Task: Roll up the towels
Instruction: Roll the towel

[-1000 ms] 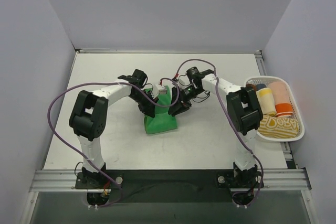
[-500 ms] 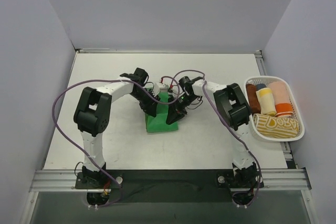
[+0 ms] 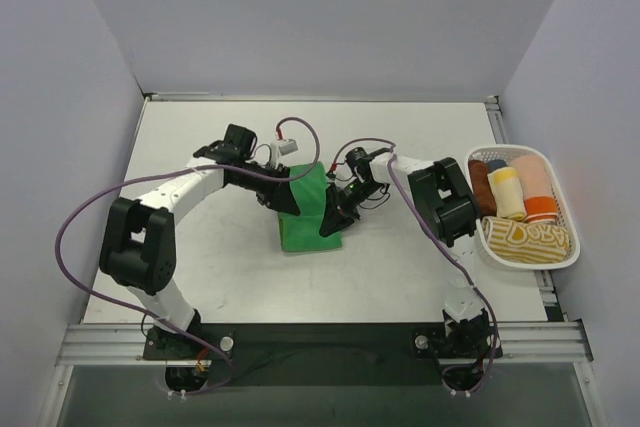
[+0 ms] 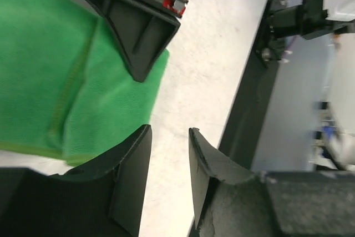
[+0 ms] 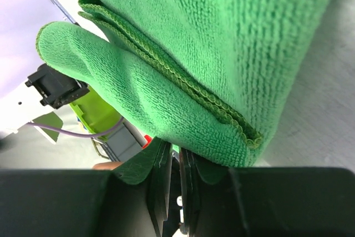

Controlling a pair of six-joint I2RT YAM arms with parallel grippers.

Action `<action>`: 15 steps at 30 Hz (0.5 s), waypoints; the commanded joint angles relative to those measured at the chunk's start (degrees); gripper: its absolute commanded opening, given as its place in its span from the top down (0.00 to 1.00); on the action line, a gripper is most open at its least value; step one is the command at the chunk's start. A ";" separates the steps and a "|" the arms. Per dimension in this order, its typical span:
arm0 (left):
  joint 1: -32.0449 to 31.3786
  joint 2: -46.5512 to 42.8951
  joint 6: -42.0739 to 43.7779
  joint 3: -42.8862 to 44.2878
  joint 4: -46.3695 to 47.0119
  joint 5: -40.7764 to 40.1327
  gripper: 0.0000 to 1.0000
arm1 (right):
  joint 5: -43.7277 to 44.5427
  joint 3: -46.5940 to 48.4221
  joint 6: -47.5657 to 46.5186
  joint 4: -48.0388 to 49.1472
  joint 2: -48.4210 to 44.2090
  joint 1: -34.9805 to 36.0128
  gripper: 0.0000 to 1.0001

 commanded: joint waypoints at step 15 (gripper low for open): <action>9.38 16.90 -4.61 -1.25 0.49 -0.87 0.60 | 2.30 -3.20 4.69 1.77 2.97 1.10 0.88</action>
